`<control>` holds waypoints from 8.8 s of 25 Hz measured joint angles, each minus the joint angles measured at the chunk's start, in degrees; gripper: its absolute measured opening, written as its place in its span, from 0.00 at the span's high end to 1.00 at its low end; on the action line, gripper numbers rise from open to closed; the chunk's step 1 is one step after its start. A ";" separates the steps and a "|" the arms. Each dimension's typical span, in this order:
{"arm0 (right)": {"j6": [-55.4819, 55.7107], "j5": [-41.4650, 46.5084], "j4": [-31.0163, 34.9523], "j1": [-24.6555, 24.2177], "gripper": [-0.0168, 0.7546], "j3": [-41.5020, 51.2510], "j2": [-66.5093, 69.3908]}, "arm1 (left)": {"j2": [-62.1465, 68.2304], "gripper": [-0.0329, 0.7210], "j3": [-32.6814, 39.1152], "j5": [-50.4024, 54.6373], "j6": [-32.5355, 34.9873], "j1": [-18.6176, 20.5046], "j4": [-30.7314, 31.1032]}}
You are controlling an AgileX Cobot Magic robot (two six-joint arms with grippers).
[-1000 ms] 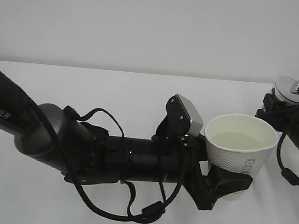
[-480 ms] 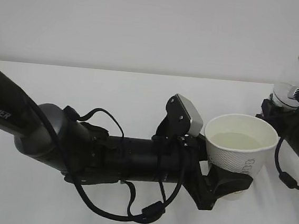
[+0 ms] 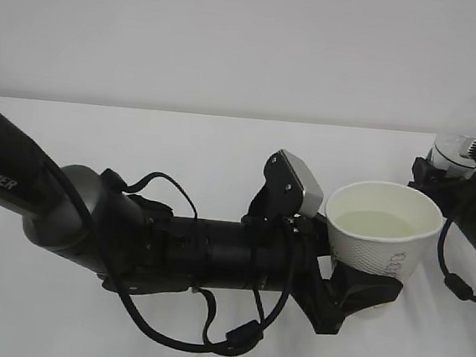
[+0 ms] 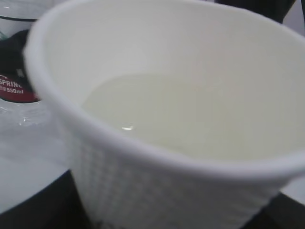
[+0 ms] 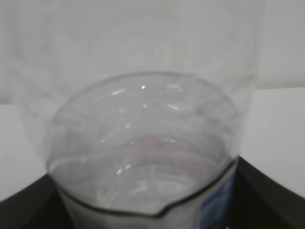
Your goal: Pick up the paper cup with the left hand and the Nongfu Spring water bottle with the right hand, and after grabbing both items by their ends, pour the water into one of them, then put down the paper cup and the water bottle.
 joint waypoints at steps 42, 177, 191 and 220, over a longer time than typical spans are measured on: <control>0.26 -0.96 -2.09 0.00 0.16 9.89 -7.85 | 0.00 0.27 0.00 0.00 0.00 0.00 -0.42; 0.47 -1.28 -4.18 0.00 0.21 24.88 -26.00 | 3.50 0.27 14.77 -10.34 27.20 22.98 -63.88; 0.47 -1.28 -4.18 0.00 0.21 24.88 -26.00 | 3.50 0.27 14.77 -10.34 27.20 22.98 -63.88; 0.47 -1.28 -4.18 0.00 0.21 24.88 -26.00 | -1.21 0.04 25.16 -10.39 27.09 22.98 -60.87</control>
